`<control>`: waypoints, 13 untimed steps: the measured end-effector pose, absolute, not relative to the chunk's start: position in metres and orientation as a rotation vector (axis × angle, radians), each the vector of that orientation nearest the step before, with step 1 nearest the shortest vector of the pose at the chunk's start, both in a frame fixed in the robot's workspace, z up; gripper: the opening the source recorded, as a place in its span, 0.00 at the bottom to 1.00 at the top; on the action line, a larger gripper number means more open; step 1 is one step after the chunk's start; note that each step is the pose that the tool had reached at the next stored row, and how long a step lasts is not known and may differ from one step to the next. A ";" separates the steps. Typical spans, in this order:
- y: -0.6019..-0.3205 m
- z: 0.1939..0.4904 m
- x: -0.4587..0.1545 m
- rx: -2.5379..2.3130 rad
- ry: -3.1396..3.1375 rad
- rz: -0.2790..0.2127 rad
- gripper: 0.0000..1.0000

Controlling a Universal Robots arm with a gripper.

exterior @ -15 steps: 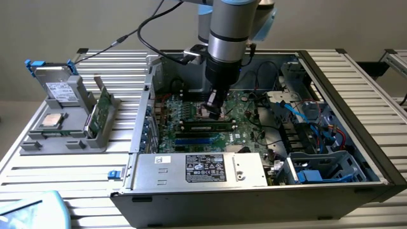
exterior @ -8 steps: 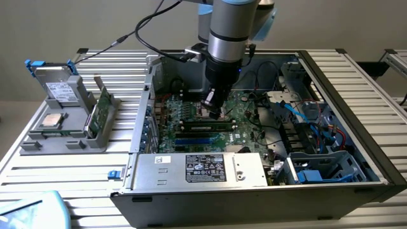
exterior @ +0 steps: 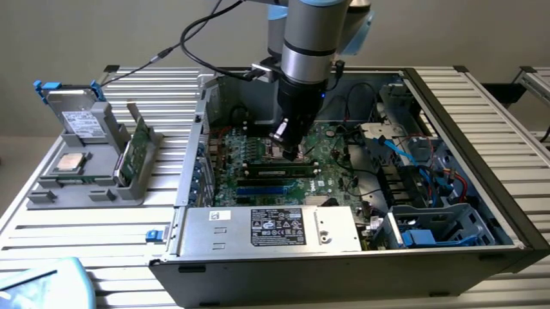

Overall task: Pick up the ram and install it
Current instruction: 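Press down the ram until it locks into place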

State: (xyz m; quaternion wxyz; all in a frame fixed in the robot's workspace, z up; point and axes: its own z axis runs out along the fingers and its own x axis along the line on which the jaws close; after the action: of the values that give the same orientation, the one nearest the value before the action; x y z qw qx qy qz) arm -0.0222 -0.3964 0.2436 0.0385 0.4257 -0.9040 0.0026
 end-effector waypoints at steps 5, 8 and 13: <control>-0.396 0.244 -0.022 1.210 -2.816 0.005 0.11; -0.396 0.244 -0.022 1.152 -2.841 0.002 0.11; -0.396 0.244 -0.022 1.056 -2.878 -0.001 0.11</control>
State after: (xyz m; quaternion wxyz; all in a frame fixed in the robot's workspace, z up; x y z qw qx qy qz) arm -0.0222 -0.3963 0.2437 0.0378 0.3440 -0.9382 -0.0005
